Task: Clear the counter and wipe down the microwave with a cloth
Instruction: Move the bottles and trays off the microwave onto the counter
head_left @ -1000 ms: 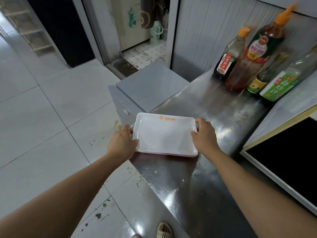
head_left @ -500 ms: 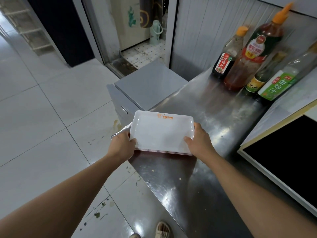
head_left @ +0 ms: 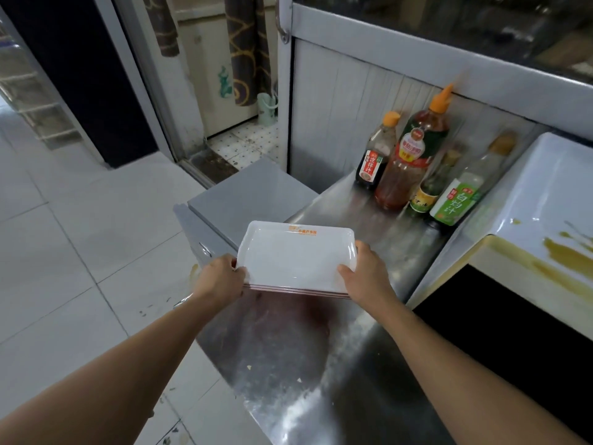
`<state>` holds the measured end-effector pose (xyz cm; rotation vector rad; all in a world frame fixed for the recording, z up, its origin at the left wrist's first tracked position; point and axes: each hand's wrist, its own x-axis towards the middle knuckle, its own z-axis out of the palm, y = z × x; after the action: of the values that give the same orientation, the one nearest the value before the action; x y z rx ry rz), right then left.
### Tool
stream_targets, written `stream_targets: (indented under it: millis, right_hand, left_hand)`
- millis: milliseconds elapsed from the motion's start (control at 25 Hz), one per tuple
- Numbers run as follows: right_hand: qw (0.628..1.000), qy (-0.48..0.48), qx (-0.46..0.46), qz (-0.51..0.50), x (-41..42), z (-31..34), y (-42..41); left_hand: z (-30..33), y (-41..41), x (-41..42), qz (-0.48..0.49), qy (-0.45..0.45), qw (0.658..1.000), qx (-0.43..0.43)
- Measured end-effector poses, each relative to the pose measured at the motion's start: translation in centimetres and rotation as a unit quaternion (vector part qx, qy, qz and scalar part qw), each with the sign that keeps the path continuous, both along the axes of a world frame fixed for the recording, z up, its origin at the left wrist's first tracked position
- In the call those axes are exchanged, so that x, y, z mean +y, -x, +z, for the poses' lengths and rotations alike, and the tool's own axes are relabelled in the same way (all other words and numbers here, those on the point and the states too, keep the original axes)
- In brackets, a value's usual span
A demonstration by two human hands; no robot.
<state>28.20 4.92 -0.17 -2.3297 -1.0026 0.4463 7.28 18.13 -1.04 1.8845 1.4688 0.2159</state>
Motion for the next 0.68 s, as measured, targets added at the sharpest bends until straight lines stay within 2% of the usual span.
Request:
stream_targets:
  millis: [360, 520, 680]
  right_hand:
    - [0.993, -0.023, 0.009, -0.114, 1.8, 1.4, -4.2]
    - [0.978, -0.011, 0.015, -0.208, 3.7, 0.8, -5.9]
    - [0.964, 0.006, 0.029, -0.264, 6.0, -0.8, -7.5]
  left_hand:
    - [1.6, -8.2, 6.0, -0.085, -0.020, 0.996, -0.005]
    - [1.4, -12.9, 9.8, -0.135, -0.015, 0.991, -0.014]
    - [-0.1, -17.2, 13.7, -0.208, -0.032, 0.978, 0.014]
